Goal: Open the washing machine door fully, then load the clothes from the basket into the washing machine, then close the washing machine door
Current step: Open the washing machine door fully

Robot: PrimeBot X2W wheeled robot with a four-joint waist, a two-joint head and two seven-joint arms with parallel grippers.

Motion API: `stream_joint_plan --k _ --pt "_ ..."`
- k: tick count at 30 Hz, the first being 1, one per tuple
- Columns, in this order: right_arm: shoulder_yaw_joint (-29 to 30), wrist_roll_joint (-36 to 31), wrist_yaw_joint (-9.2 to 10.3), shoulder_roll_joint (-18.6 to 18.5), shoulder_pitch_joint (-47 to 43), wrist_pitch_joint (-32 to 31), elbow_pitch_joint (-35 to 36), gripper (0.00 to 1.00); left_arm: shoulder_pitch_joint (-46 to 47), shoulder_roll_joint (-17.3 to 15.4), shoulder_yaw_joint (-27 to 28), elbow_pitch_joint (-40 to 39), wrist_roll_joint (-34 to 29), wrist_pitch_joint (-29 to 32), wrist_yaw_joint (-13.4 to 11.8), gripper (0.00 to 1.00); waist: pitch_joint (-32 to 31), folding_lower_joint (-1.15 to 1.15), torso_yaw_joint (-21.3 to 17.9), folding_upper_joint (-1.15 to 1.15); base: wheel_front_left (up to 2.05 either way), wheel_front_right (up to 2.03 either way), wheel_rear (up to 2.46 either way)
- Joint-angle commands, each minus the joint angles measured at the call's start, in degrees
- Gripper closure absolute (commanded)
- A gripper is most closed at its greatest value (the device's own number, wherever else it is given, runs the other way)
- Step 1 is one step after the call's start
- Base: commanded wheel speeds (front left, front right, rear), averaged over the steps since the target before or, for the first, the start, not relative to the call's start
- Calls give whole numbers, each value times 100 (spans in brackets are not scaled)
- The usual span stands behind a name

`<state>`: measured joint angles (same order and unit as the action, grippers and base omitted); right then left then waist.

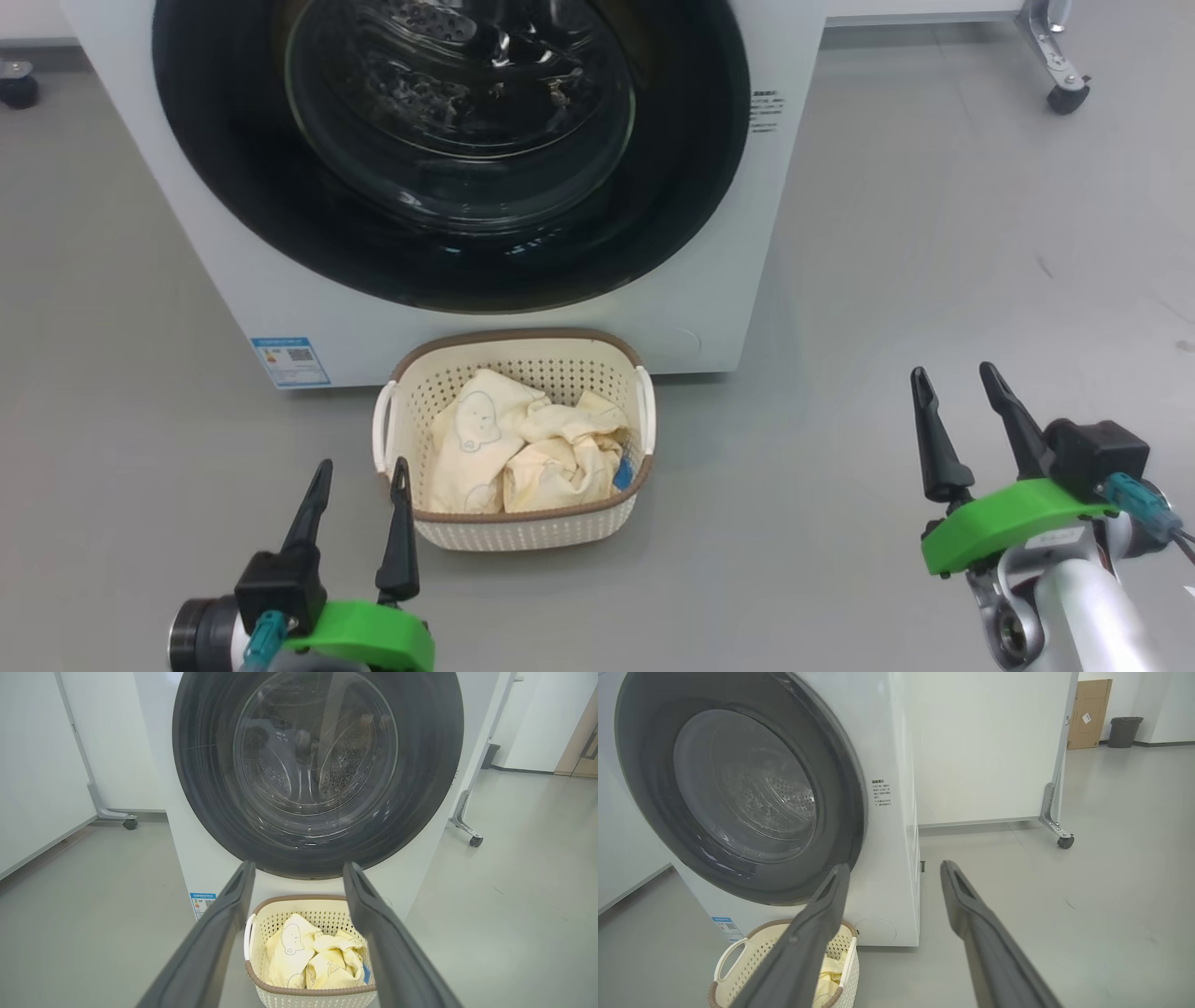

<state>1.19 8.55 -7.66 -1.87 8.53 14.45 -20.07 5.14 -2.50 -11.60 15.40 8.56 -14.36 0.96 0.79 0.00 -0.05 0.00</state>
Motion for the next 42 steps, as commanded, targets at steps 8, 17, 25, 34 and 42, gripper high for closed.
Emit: stream_joint_plan --k 8,17,25,34,42 --pt "-140 -53 17 -100 288 55 141 0 288 -38 179 -179 -38 -63 -20 0 9 0 -3 0 123 123 -246" --pt "-139 -58 17 -100 280 55 130 0 260 -38 229 -173 59 -63 -95 0 -8 0 -2 0 118 118 -237" --pt "-143 -56 17 -100 272 55 119 0 265 -38 233 -222 81 -63 -95 0 -11 0 9 0 65 65 -130" --pt "-151 -45 17 -100 278 55 111 0 258 -38 258 -286 56 -63 -79 0 -6 0 13 0 8 8 -16" --pt "-152 -38 17 -100 282 55 97 0 262 -38 276 -273 42 -63 -79 0 -25 0 7 0 0 0 0"
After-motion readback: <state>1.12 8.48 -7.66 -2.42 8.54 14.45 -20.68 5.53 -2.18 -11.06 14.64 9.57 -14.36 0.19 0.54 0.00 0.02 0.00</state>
